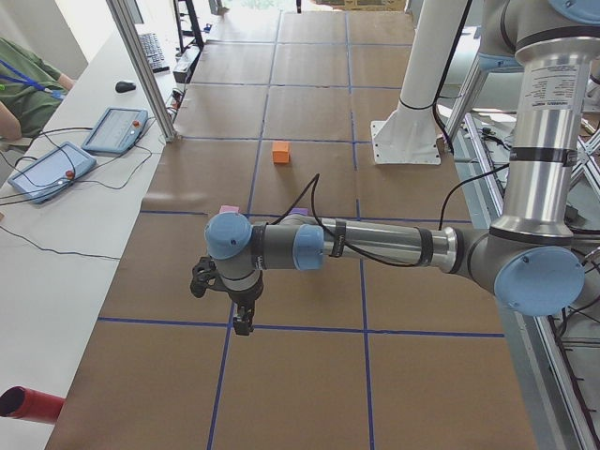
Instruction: Arrange blocks in a line
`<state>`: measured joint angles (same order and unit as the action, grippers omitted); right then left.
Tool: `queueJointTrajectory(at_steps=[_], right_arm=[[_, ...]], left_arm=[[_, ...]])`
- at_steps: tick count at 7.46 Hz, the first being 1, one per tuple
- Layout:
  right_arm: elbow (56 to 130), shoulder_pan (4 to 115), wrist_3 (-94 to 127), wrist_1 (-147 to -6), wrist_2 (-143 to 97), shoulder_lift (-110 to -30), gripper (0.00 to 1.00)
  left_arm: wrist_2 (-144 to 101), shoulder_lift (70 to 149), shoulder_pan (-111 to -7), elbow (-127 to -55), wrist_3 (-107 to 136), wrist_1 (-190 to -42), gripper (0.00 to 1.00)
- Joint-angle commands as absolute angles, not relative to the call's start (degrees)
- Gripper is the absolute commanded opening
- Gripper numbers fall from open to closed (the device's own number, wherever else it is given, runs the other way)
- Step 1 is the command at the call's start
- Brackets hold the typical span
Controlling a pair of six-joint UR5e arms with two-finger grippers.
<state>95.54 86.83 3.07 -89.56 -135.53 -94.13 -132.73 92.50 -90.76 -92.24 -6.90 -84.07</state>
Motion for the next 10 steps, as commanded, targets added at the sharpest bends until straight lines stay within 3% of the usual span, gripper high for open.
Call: queueJointTrajectory(at_steps=[1,3,5,8,10], right_arm=[[95.5,86.8,3.1,-89.6,-135.5,-94.1,1.0],[95.5,86.8,3.1,-89.6,-135.5,-94.1,1.0],[95.5,86.7,3.1,-89.6,-135.5,-94.1,1.0],[95.5,86.8,3.1,-89.6,-135.5,-94.1,1.0],[95.5,86.8,3.1,-89.6,-135.5,-94.1,1.0]], left_arm=[[-132.6,92.8,-90.7,-92.3,-6.9,-84.1,1.0],[-132.5,94.6,-90.7,-95.1,-6.7,-82.9,1.0],[-132.3,101.0,-88.4,-104.4,0.1,-71.4,1.0],[-132.4,109.4,-74.8,-114.1,15.7,-67.7,1.0],[-132.3,118.3,-62.5,-114.3,30.9,-68.0,1.0]])
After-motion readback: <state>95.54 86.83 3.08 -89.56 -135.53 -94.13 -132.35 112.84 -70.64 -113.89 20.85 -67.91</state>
